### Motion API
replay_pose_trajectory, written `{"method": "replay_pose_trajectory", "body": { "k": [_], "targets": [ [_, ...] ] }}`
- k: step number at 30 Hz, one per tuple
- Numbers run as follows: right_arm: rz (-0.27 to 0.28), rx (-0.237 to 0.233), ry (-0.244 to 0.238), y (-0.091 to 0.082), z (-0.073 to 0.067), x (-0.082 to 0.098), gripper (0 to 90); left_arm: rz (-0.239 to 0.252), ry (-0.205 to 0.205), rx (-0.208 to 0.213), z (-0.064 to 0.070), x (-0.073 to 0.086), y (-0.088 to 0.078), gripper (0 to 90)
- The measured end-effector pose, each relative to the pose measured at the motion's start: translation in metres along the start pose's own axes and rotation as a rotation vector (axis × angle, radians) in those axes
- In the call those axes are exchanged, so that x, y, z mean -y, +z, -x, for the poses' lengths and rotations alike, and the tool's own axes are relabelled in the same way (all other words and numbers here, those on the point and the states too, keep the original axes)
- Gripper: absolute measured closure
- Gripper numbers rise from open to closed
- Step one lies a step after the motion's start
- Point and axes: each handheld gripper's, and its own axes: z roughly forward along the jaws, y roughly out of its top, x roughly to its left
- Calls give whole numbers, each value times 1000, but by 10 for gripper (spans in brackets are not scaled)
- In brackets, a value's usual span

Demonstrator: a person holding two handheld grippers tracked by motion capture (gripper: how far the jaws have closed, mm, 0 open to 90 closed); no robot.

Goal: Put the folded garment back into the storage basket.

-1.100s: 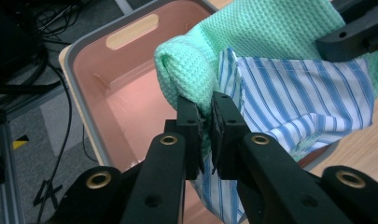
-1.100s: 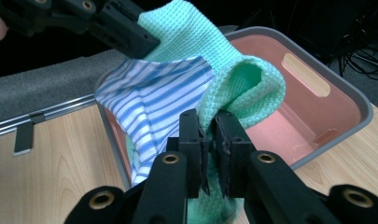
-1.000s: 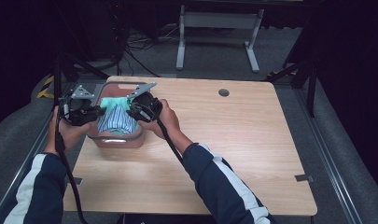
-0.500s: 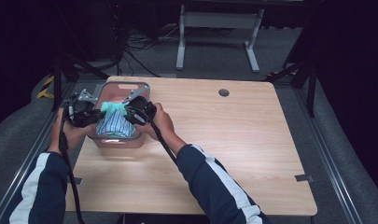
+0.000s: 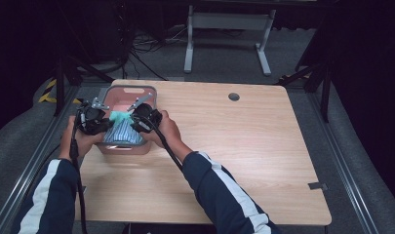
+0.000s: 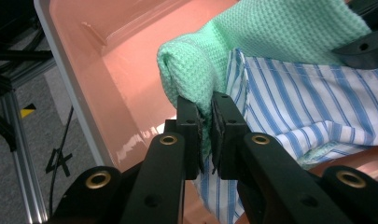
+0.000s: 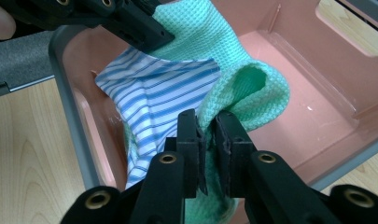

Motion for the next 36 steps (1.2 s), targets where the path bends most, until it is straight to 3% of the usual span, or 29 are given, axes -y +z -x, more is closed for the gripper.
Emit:
{"method": "replay_pose_trajectory", "body": {
  "k": [12,18,34,36],
  "targets": [
    [-30,9,-9,3,1,4,753,-20,-5,-14,2,5,5,769],
    [-31,13,-2,2,3,7,730,8,-13,-18,4,5,2,669],
    [-25,50,-17,-17,8,12,663,53,2,-20,20,2,-7,562],
    [-14,44,-32,-24,9,15,637,95,2,-14,27,2,-11,544]
  ]
}}
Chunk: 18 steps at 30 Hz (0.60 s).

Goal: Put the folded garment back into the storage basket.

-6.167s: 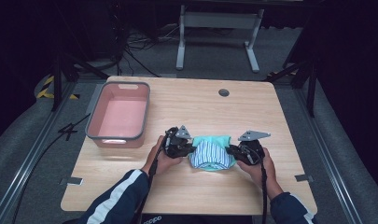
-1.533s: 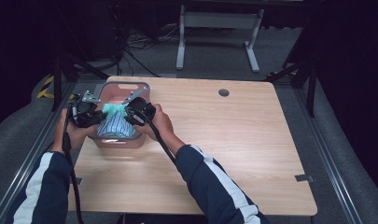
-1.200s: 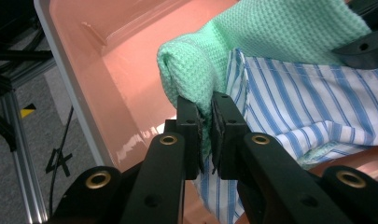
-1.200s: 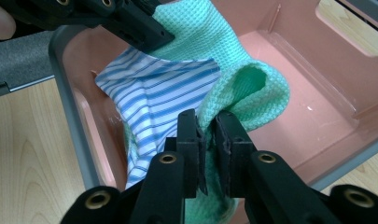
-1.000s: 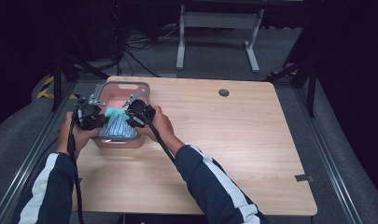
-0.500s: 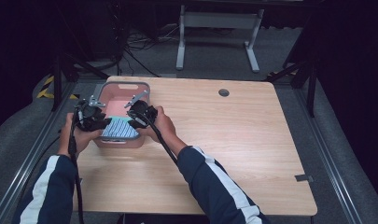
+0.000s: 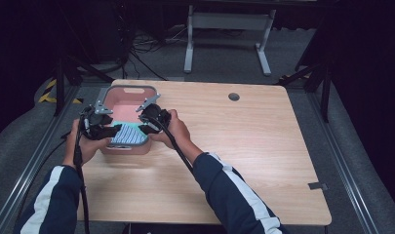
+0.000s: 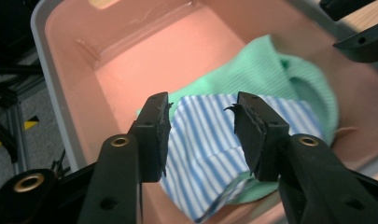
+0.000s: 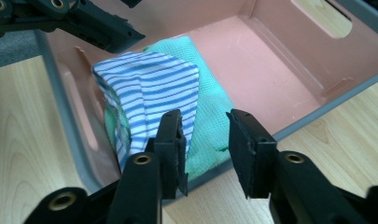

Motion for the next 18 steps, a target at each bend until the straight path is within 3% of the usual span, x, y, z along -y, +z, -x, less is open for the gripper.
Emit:
{"method": "replay_pose_trajectory", "body": {
  "k": [7,10,18],
  "targets": [
    [7,3,-35,-19,2,7,567,41,21,-1,16,-1,-13,458],
    [13,5,-45,-28,3,12,539,71,-1,4,24,-2,-15,353],
    [-3,32,-72,-51,8,30,456,97,54,37,54,-5,-19,272]
  ]
}}
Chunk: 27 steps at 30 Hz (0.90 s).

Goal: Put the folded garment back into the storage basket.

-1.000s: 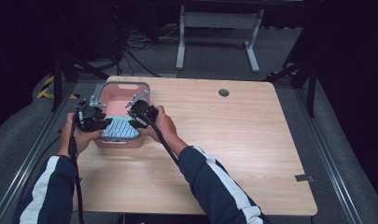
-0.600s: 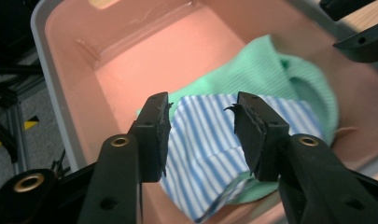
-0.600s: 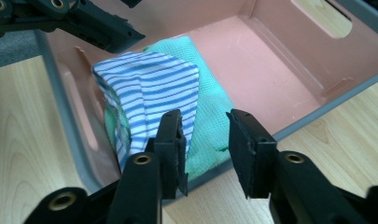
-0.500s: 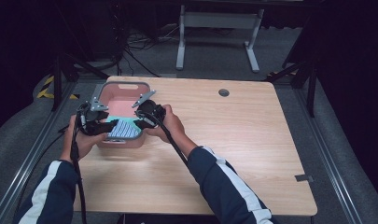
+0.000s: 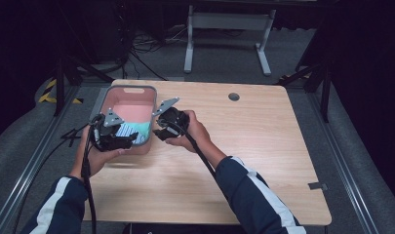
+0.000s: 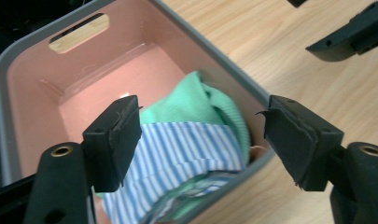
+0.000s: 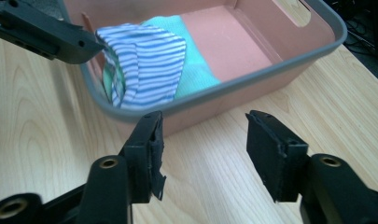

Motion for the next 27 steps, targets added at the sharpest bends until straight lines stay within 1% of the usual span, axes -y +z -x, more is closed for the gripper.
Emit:
{"method": "replay_pose_trajectory", "body": {
  "k": [1,3,4,5,7,9,10,11,12,13,14,15,17,19,21,22,23,24,26,27],
  "targets": [
    [0,3,-5,-3,1,3,444,1,2,8,3,0,0,268],
    [3,11,-2,-10,2,8,427,2,13,4,9,-1,-1,265],
    [3,11,-2,-10,2,8,427,2,13,4,9,-1,-1,264],
    [4,17,-6,-13,3,11,410,7,14,5,12,-1,-2,264],
    [4,32,1,-22,5,16,380,18,12,7,18,-4,-4,263],
    [7,38,-8,-31,7,21,355,24,28,14,22,-6,-6,263],
    [6,46,-11,-35,9,23,342,25,29,13,24,-7,-6,261],
    [4,49,-7,-38,9,25,331,35,32,22,28,-7,-7,259],
    [2,55,-3,-43,10,28,323,35,32,22,28,-7,-7,256],
    [-9,62,-14,-47,11,30,311,35,39,26,34,-8,-7,251],
    [-9,64,-14,-50,11,33,302,35,39,26,34,-8,-7,242],
    [-10,68,-24,-53,12,35,302,41,54,39,38,-9,-8,238],
    [-31,74,-30,-57,13,40,298,40,69,43,43,-10,-8,238],
    [-39,80,-24,-62,15,46,297,43,80,49,47,-11,-8,238],
    [-46,90,-30,-65,16,51,297,43,91,59,52,-12,-7,234],
    [-46,90,-30,-65,16,51,297,43,91,59,52,-12,-7,234],
    [-48,89,-24,-66,17,53,297,40,108,62,54,-12,-6,234],
    [-59,95,-27,-70,18,58,297,38,113,69,58,-12,-5,222],
    [-57,97,-27,-71,19,60,297,42,115,74,60,-12,-5,219],
    [-59,100,-26,-73,19,62,297,41,123,79,64,-11,-3,219]
  ]
}}
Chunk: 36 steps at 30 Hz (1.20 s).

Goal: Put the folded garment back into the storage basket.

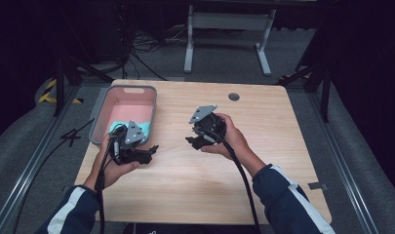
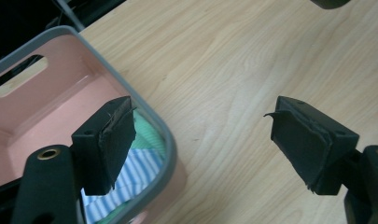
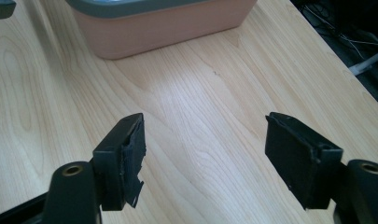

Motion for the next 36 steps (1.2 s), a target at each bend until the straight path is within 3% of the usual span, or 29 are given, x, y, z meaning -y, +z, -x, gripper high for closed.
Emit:
{"method": "replay_pose_trajectory", "body": {
  "k": [17,36],
  "targets": [
    [-27,14,1,-24,3,39,297,-25,77,70,38,7,21,194],
    [-52,25,20,-34,5,93,293,-66,129,158,60,25,44,175]
  ]
}}
